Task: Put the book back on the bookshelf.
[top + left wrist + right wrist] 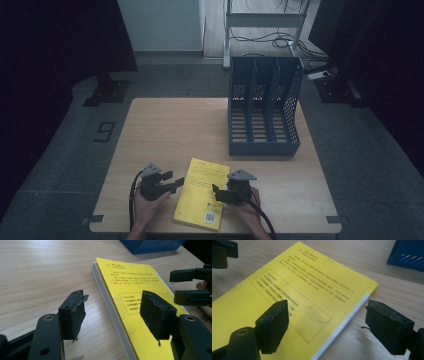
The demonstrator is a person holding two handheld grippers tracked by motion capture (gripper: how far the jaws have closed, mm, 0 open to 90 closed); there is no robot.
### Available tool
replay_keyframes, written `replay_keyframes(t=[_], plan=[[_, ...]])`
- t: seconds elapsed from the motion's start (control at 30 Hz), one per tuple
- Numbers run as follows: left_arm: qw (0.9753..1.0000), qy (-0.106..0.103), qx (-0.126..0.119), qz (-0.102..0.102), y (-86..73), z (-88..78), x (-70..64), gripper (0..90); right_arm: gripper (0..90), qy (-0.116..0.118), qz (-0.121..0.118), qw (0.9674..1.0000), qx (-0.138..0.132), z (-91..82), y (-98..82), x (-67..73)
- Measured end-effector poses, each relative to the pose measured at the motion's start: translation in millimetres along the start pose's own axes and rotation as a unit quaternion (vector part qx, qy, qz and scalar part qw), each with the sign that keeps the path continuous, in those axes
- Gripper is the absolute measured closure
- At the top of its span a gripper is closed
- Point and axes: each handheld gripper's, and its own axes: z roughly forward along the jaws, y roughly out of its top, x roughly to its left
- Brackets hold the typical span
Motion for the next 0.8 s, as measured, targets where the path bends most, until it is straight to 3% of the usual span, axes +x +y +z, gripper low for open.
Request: replay_keyframes(t=[0.27,0.47,0.8], plan=[[0.9999,-0.003,0.012,-0.001,-1.4,3.6,-2.8,36.0,17.8,-0.001,-0.018,0.9995,0.026,8.7,-2.4,7.5],[0.9994,-0.013,0.031,0.005,-1.4,7.2,-8.0,35.7,17.5,0.009,0.003,0.9994,0.034,9.5,-2.8,4.4],[0.9985,-0.015,0.049,0.02,-4.6,17.5,-18.0,35.5,18.1,0.011,-0.004,0.9994,0.033,9.1,-3.5,3.1]])
